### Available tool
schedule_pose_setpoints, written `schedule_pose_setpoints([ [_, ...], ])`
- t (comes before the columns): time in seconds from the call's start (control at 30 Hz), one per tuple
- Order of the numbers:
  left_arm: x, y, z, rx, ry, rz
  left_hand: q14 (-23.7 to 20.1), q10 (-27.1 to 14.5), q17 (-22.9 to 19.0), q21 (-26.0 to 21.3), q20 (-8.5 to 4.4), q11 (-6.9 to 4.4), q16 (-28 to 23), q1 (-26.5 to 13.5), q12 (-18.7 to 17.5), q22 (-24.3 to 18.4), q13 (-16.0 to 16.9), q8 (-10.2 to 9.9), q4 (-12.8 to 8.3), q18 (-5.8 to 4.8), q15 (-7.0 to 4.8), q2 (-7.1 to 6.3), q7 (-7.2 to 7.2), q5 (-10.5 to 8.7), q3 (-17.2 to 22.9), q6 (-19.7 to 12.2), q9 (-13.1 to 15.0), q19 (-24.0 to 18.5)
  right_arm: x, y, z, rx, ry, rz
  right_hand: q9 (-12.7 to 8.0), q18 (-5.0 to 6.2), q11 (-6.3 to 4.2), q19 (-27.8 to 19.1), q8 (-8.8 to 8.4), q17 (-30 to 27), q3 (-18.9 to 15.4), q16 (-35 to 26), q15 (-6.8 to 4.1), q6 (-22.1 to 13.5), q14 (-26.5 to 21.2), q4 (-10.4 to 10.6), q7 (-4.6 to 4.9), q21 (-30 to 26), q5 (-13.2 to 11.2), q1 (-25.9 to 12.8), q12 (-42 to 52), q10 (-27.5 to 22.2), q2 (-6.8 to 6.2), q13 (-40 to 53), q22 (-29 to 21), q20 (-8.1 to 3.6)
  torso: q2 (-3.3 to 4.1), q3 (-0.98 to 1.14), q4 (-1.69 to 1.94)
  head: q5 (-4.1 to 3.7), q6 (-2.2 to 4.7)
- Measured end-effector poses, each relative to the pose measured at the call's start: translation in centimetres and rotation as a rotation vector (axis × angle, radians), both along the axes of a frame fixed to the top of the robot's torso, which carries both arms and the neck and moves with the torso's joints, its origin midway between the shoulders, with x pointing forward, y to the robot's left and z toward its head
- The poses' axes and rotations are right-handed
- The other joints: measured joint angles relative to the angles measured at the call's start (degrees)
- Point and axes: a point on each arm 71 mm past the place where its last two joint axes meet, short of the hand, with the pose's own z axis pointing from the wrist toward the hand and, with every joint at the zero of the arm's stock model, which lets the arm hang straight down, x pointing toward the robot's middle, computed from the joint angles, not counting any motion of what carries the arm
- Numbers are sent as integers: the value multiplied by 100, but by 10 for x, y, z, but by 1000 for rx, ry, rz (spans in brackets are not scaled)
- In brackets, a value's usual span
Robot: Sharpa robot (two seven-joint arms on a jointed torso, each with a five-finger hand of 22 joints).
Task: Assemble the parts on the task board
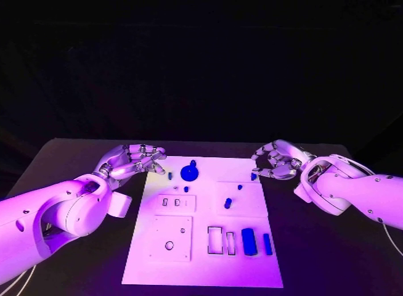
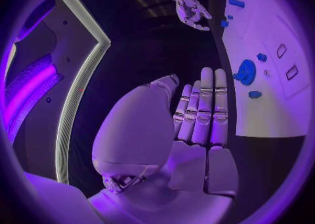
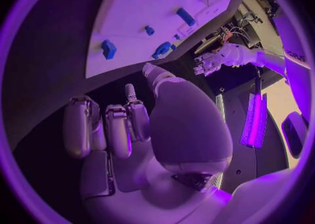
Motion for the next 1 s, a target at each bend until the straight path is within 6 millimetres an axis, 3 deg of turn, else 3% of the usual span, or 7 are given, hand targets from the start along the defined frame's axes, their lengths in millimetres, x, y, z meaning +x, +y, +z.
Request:
schedule_pose_setpoints([
  [0.2, 0, -1, 0, -1, 0, -1, 0, 0, 4, 0, 9, 0, 0, 0, 0, 0, 0, 0, -9, 0, 0, 0, 0, 0, 9, 0, 0, -9, 3, -18, -12, 7, 12, -25, 0, 0, 19, 0, 0, -1, 17, 0, 0, 0, 0, -79, 0, -16, 75, 125, -36, -20, 7, 0, 0, 0, -2, 24, -25, -32, -35],
  [0.5, 1, 1, -1, 1, 2, 1, -21, 0, 4, 0, 9, 0, 0, -16, 0, -1, -1, 0, -9, 0, -21, -17, 0, 0, 9, 0, 5, -9, 6, -23, -26, 36, 44, -37, -25, 0, 40, 0, -58, -1, 86, 0, 0, -64, 0, -148, 63, -16, 131, 223, -36, -40, 16, 0, -1, 0, -1, 57, -20, -27, -106],
  [1.0, 2, 1, -2, 1, 3, -2, -21, 0, 6, 0, 9, 0, 0, -23, 0, 3, -1, 0, -9, 0, -20, -23, 0, 0, 9, 0, 4, -9, 12, -16, -39, 42, 81, -35, -31, 0, 61, 1, -78, -2, 126, 0, 0, -66, 0, -188, 65, -16, 163, 269, -58, -61, 15, 4, -2, 0, 5, 49, -19, 12, -150],
])
